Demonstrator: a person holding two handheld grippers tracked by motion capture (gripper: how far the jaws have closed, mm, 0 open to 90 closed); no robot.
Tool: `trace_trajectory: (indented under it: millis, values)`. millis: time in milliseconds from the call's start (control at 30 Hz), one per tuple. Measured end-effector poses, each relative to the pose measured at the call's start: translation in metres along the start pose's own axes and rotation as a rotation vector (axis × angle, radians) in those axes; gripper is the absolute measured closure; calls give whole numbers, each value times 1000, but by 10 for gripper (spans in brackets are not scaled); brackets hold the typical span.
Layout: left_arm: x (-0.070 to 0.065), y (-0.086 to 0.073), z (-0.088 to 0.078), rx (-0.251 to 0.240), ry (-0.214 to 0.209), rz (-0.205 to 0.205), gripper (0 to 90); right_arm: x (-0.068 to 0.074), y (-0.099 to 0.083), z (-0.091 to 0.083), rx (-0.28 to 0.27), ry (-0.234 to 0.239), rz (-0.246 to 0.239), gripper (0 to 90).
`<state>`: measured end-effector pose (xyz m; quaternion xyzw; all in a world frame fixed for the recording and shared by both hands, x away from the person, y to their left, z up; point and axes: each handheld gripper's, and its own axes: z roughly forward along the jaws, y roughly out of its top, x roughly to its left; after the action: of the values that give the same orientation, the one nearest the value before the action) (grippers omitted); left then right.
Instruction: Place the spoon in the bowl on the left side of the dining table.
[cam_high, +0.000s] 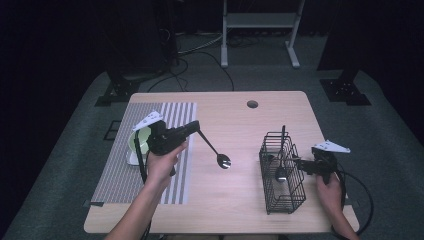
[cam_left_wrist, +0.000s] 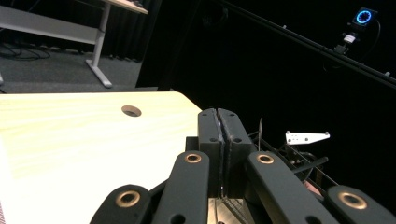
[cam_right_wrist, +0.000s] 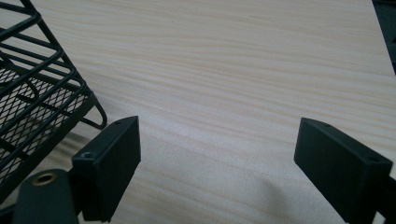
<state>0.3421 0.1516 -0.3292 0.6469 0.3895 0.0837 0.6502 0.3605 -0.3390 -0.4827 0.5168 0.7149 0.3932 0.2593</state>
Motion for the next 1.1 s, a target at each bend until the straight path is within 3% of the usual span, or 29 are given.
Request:
trace_trajectory:
  millis: [1100]
  values:
    - [32,6,-27,-62,94,-45,891,0,0,0,4,-1,0,136]
